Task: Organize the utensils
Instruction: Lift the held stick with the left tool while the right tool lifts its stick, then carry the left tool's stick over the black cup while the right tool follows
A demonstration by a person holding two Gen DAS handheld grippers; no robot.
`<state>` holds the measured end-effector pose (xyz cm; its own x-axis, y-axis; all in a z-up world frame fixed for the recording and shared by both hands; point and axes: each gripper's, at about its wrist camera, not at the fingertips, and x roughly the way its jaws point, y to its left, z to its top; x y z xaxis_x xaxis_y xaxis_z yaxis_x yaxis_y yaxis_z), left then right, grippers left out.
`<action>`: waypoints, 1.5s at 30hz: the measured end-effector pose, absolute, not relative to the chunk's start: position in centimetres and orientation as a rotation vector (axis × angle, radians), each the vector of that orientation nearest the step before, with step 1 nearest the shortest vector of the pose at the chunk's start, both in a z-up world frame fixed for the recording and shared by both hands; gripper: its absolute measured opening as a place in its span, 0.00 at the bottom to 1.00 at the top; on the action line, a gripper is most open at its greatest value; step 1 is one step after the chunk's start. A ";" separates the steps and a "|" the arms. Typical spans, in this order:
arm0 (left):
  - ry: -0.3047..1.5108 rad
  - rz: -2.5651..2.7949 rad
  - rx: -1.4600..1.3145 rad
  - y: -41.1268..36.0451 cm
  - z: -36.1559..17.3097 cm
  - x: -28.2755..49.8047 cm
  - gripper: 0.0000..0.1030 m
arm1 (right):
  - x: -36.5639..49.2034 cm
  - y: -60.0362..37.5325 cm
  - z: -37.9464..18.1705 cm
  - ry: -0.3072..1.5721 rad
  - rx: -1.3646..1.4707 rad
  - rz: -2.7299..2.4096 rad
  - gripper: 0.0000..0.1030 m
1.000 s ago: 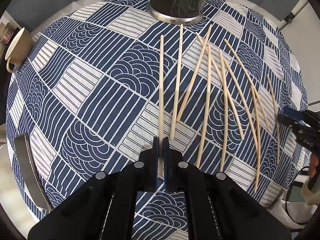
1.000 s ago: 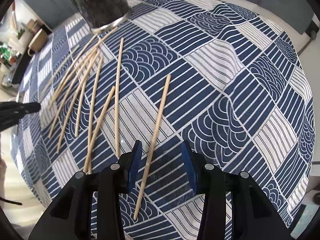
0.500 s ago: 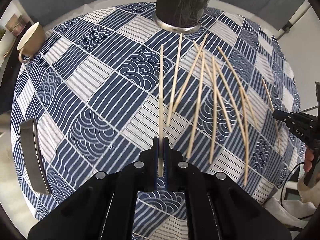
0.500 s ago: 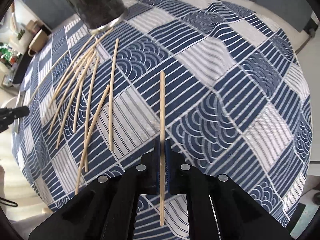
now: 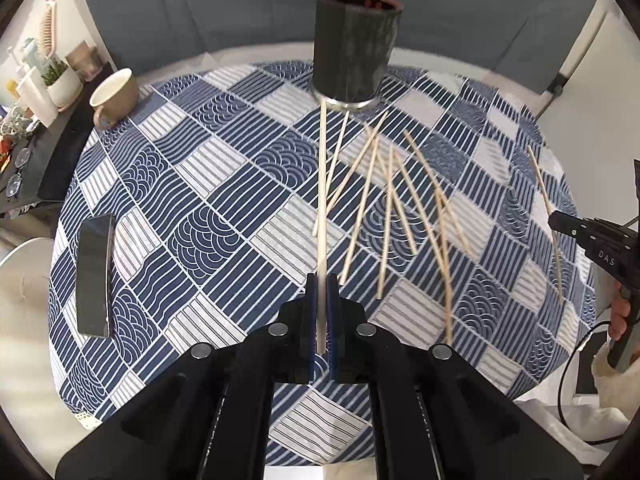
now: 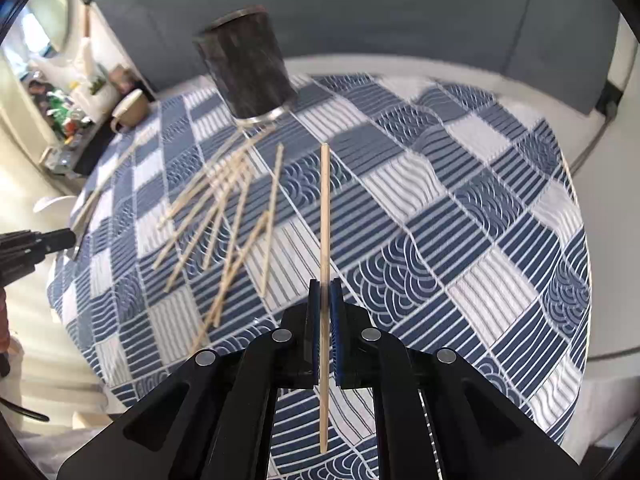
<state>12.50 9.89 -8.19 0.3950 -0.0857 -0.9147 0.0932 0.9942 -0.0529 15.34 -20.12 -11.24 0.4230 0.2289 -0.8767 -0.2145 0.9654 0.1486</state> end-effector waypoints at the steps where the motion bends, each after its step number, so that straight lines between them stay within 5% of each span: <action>1: 1.145 -0.114 0.002 9.8 -7.6 12.2 0.05 | 15.2 -20.2 -10.7 1.087 0.013 0.285 0.05; 23: 1.075 -0.259 0.083 7.8 3.8 20.0 0.05 | 21.6 -19.2 0.9 0.708 0.135 0.436 0.05; 45: 1.326 -0.315 0.384 6.5 0.8 34.1 0.05 | 39.0 -11.0 2.6 0.498 0.207 0.573 0.05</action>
<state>34.07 6.50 0.80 0.2160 -0.0054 -0.9764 0.4346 0.8960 0.0912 38.97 -11.01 2.64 0.7265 0.5648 -0.3915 -0.4669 0.8237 0.3218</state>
